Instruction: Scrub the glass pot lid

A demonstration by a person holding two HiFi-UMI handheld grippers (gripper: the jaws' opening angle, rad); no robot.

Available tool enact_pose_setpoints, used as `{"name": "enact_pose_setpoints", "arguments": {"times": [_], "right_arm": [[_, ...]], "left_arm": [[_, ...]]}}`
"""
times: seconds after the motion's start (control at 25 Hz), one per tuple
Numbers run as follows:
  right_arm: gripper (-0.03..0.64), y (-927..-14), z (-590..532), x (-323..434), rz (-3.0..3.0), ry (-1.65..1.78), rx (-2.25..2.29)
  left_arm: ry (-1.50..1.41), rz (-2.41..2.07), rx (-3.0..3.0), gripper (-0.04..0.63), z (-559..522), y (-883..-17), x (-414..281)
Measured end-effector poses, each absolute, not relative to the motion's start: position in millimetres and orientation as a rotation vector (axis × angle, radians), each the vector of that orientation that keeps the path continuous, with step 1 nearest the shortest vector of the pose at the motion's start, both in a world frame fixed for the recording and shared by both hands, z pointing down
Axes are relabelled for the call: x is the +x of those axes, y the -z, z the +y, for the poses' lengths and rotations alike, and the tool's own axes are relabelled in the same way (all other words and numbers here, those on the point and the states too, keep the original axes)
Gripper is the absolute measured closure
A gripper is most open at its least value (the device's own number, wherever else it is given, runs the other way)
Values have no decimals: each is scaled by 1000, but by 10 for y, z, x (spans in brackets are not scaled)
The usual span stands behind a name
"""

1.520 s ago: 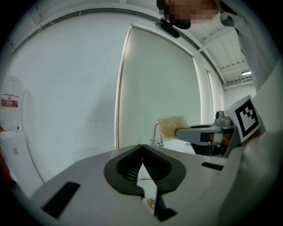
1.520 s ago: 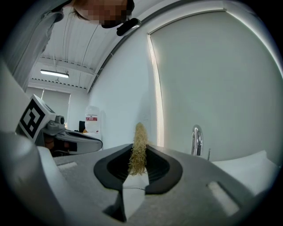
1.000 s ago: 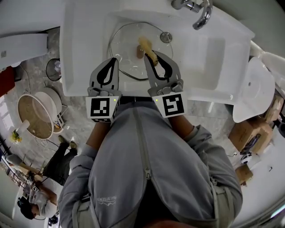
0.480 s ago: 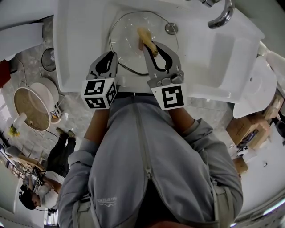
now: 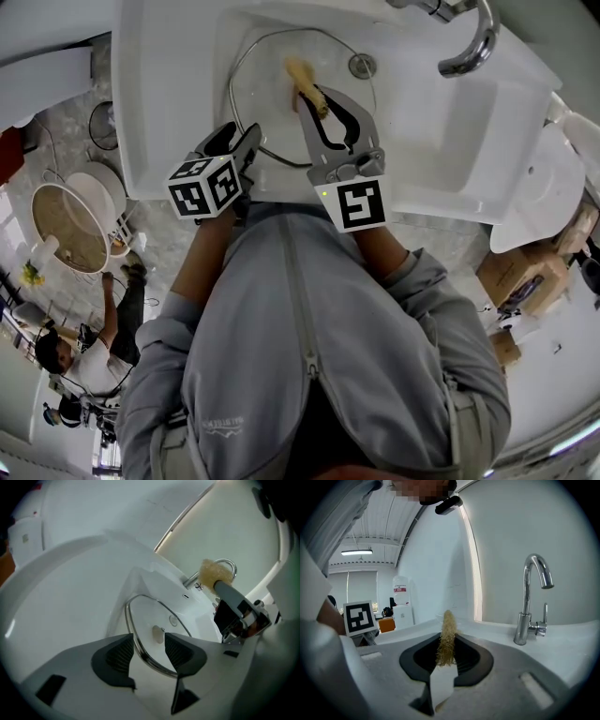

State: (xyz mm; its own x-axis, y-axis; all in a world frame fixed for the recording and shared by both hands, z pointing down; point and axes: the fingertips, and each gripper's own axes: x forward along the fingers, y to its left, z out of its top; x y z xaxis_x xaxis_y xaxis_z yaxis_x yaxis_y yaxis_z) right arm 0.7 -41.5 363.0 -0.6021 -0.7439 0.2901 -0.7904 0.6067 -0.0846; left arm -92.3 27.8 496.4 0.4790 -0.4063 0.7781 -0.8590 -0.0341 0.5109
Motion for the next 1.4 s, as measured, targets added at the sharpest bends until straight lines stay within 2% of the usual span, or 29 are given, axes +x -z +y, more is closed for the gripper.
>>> {"name": "enact_pose_setpoints", "arguments": {"times": [0.64,0.68,0.76,1.4], "right_arm": [[561,-3735,-529,27,-2619,-328,1210],[561,-3765,-531,29,-2610,-327,1194],[561,-3840,-539,36,-2592,-322,1160],[561,-4679,-591,-160,-2238,-7,706]], "left_arm": [[-529,-1006,1315,402,302,-5344,-841],[-548,-996,1334,409,299,-5348,-843],[-565,-988,1375,504,276,-5353,-859],[-502,-1044,1585,505,55,-5068,-787]]}}
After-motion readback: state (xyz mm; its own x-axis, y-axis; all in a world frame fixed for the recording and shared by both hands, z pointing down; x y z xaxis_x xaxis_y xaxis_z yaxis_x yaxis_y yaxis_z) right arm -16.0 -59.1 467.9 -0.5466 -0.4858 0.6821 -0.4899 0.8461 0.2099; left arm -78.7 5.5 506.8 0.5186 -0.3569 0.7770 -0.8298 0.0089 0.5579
